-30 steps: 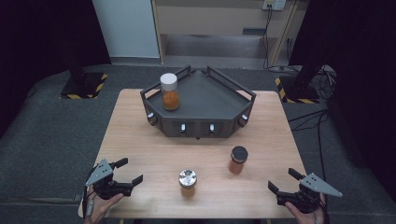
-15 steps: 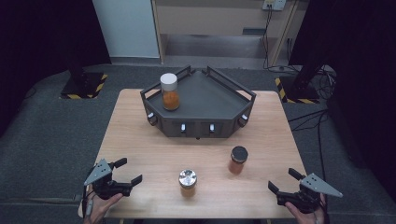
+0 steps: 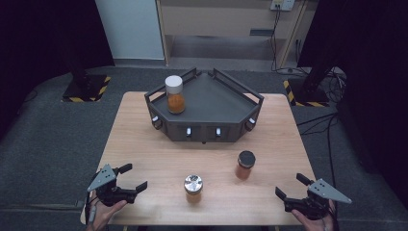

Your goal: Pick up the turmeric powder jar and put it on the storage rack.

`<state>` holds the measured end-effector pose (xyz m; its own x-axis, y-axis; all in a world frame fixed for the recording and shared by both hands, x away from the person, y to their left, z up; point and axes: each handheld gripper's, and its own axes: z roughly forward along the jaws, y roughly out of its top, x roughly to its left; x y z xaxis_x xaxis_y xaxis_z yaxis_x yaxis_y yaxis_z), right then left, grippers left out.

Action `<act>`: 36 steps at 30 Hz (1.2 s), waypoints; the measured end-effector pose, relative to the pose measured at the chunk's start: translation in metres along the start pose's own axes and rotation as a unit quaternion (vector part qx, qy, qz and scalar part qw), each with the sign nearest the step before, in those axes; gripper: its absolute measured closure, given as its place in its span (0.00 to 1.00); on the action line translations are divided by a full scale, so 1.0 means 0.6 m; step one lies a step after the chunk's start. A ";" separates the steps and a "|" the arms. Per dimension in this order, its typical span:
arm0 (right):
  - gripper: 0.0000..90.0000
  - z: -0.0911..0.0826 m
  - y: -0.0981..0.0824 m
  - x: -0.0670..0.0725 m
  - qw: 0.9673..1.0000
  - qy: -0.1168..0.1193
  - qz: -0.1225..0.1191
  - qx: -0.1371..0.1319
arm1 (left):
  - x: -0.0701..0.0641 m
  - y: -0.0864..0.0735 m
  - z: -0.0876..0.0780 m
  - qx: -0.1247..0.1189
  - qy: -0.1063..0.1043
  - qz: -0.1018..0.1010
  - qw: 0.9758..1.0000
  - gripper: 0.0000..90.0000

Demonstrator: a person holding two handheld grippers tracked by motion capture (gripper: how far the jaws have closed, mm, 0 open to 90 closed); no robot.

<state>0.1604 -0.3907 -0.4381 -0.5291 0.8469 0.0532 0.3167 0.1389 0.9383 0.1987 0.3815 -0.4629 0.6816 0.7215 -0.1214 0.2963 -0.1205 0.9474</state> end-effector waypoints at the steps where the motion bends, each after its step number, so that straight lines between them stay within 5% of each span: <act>1: 0.03 0.000 0.000 -0.001 1.000 0.001 0.003 -0.001 | 0.000 0.000 0.000 -0.001 0.000 0.000 1.000 0.03; 25: 0.05 0.001 0.040 0.009 0.999 0.050 -0.001 -0.009 | 0.000 0.001 0.002 0.008 0.002 0.002 1.000 0.02; 36: 0.06 0.036 0.075 0.031 0.996 0.086 -0.031 0.003 | 0.000 0.002 0.003 0.011 0.002 0.002 1.000 0.02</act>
<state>0.1817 -0.3578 -0.4023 -0.6751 0.7358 0.0534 0.2830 0.1915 0.9398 0.2003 0.3804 -0.4624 0.6794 0.7243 -0.1171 0.3088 -0.1375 0.9411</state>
